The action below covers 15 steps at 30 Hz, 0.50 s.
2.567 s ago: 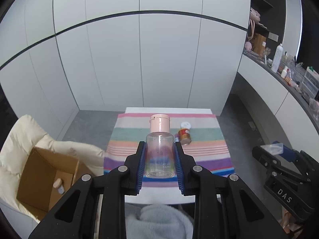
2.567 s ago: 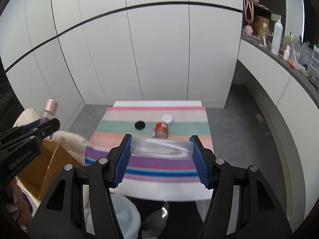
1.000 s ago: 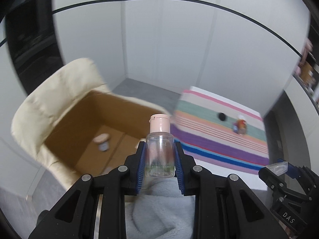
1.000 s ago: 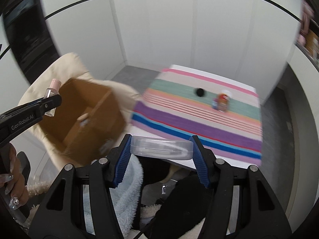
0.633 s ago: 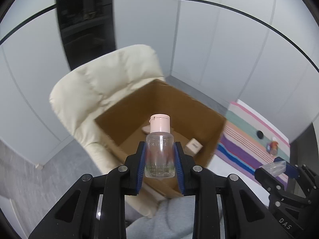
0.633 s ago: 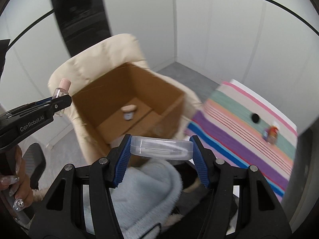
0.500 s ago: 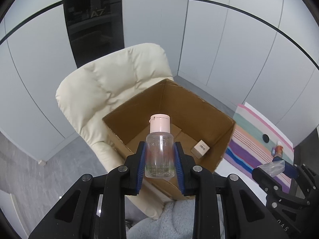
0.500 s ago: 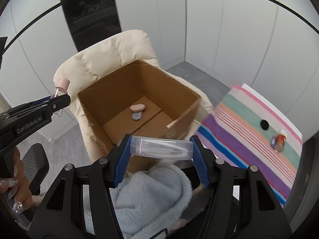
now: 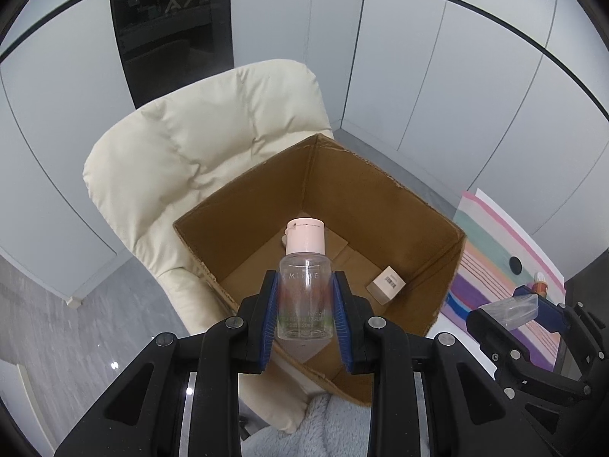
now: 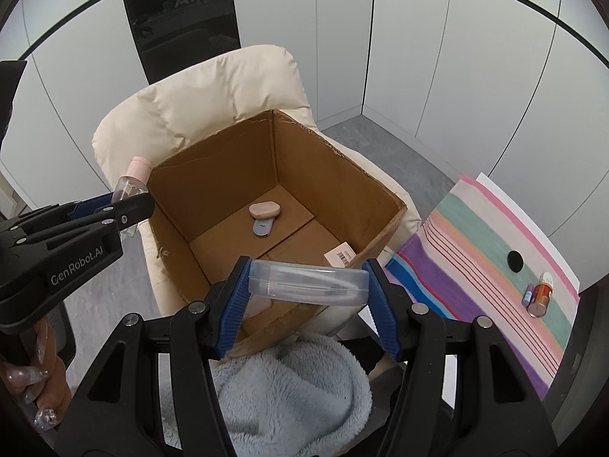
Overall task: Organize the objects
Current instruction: 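Lower the bottle and clear case into the box and open both tools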
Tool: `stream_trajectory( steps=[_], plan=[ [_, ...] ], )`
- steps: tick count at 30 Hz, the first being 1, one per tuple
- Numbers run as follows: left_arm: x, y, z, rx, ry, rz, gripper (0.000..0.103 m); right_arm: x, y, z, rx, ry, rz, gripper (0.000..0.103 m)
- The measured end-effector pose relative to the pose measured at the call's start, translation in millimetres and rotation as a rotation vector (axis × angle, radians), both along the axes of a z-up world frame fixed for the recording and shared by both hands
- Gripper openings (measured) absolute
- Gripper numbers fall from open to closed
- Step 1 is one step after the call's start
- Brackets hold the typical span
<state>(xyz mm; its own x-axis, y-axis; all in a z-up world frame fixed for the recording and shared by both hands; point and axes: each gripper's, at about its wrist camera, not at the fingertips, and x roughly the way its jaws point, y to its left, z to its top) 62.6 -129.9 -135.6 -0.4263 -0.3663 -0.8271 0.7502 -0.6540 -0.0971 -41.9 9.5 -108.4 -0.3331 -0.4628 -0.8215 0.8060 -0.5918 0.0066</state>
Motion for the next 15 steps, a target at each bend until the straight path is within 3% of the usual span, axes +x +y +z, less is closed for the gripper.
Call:
stream_trajectory(
  steps=[7, 8, 9, 10, 11, 13, 15],
  plan=[
    [-19, -19, -16, 0.018, -0.004, 0.014, 0.029, -23, -26, -15, 0.01, -0.01, 0.008, 0.061],
    [-23, -21, -18, 0.027, 0.003, 0.002, 0.043, -27, -31, -16, 0.002, -0.007, 0.012, 0.061],
    [-26, -23, -20, 0.038, 0.0, -0.006, 0.075, -30, -34, -18, 0.0, -0.002, 0.01, 0.07],
    [-29, -23, -22, 0.036, -0.016, 0.002, 0.086, -34, -38, -21, 0.017, 0.005, 0.0, 0.081],
    [-28, -24, -22, 0.019, -0.021, 0.022, 0.094, -38, -42, -24, 0.037, 0.019, -0.015, 0.099],
    [-29, -24, -20, -0.023, -0.026, 0.025, 0.094, -41, -44, -28, 0.049, 0.048, -0.026, 0.1],
    [-30, -26, -22, -0.02, -0.029, 0.028, 0.094, -48, -45, -32, 0.04, 0.017, -0.02, 0.101]
  ],
)
